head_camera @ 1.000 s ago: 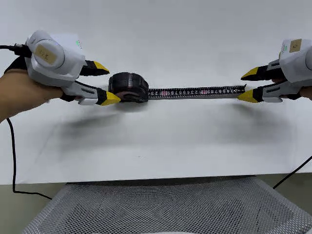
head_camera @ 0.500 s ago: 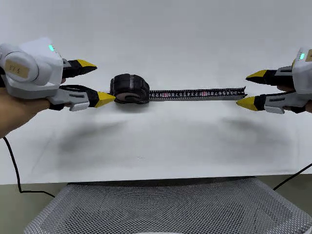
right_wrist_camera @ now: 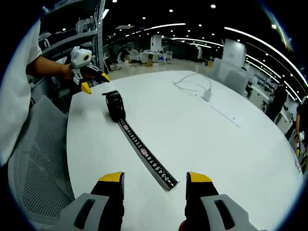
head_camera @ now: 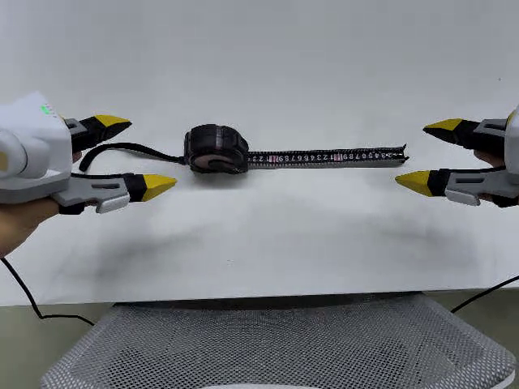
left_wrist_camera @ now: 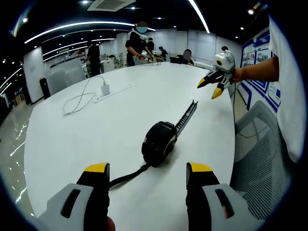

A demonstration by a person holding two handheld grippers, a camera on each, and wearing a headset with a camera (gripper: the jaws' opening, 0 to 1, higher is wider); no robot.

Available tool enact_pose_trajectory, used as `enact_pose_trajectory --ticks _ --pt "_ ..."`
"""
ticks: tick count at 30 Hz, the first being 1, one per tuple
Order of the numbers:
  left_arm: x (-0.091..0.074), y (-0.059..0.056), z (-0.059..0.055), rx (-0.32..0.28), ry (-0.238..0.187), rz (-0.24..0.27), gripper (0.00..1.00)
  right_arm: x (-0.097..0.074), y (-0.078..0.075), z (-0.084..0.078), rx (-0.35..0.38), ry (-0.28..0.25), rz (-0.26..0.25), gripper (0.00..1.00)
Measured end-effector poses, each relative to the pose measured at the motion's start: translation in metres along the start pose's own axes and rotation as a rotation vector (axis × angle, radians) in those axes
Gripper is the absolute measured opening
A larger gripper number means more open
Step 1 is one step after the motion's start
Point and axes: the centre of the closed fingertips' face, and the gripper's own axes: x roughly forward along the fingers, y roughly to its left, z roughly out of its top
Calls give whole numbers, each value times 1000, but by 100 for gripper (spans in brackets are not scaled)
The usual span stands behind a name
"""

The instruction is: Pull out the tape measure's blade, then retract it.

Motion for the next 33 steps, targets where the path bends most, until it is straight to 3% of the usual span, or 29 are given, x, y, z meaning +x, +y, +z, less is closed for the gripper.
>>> enact_pose_trajectory --ticks 16,33 --pt "-23 -5 -19 -68 -1 45 77 -16 13 -2 38 -37 -53 58" --pt "-41 -14 -38 -129 0 72 87 -23 25 -8 101 -66 -60 73"
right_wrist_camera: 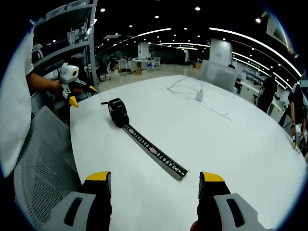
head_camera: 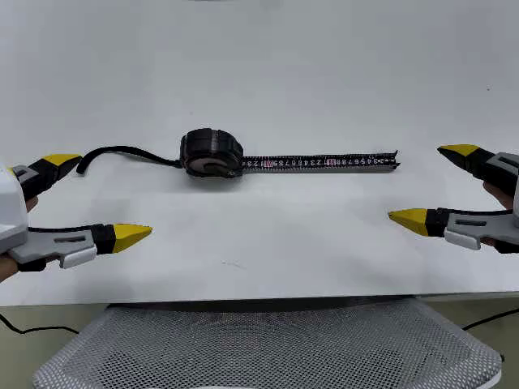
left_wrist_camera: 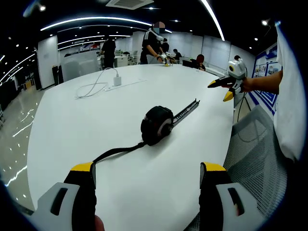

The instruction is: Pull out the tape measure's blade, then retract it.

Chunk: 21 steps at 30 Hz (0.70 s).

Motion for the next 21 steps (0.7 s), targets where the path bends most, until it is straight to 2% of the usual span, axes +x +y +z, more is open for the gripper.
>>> enact_pose_trajectory --ticks 8,21 --pt "-10 -3 -10 -25 -8 23 91 -7 8 -10 11 8 -9 78" --pt "-14 -10 -20 -67 -14 38 95 -15 21 -22 49 5 -27 86"
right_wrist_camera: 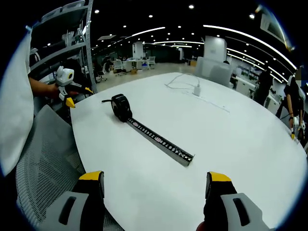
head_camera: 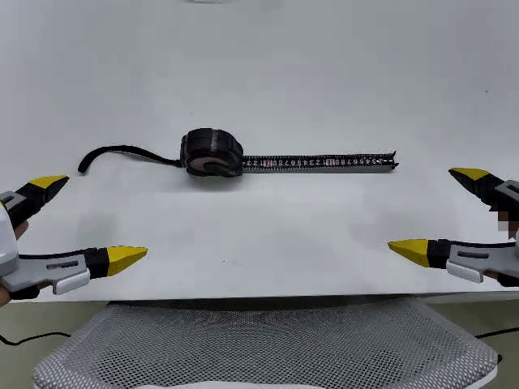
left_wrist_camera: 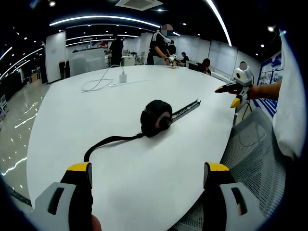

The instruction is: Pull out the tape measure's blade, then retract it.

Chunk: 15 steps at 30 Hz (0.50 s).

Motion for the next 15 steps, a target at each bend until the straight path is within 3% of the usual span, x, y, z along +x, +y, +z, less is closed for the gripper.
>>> enact_pose_trajectory --ticks 15 --pt "-1 -4 -13 -38 5 6 97 -1 10 -14 38 10 -1 96"
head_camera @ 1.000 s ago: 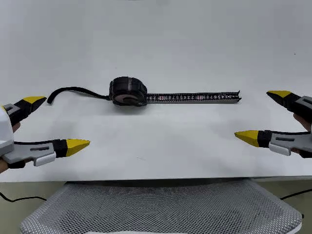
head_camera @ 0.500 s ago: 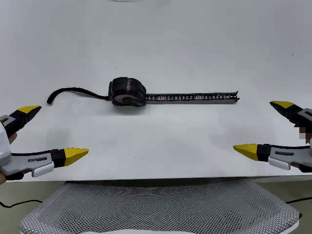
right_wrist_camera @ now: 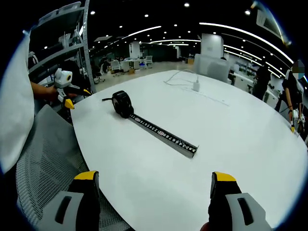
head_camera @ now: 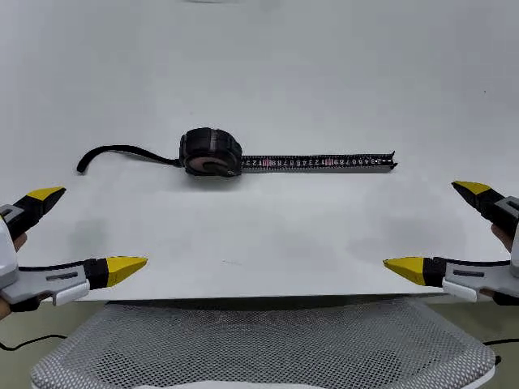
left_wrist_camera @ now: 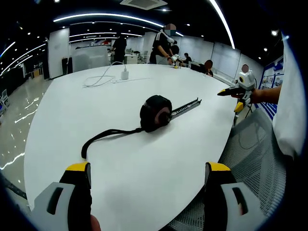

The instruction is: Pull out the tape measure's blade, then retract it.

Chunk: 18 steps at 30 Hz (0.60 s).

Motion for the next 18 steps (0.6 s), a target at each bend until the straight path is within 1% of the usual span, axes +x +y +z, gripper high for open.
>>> enact_pose_trajectory --ticks 4,8,18 --pt "0 -1 -1 -3 0 0 97 0 2 -1 3 3 3 99" --pt "0 0 -1 -7 0 0 97 1 1 -4 2 14 2 99" --pt "-1 0 -1 -9 0 0 97 1 0 -3 4 9 2 99"
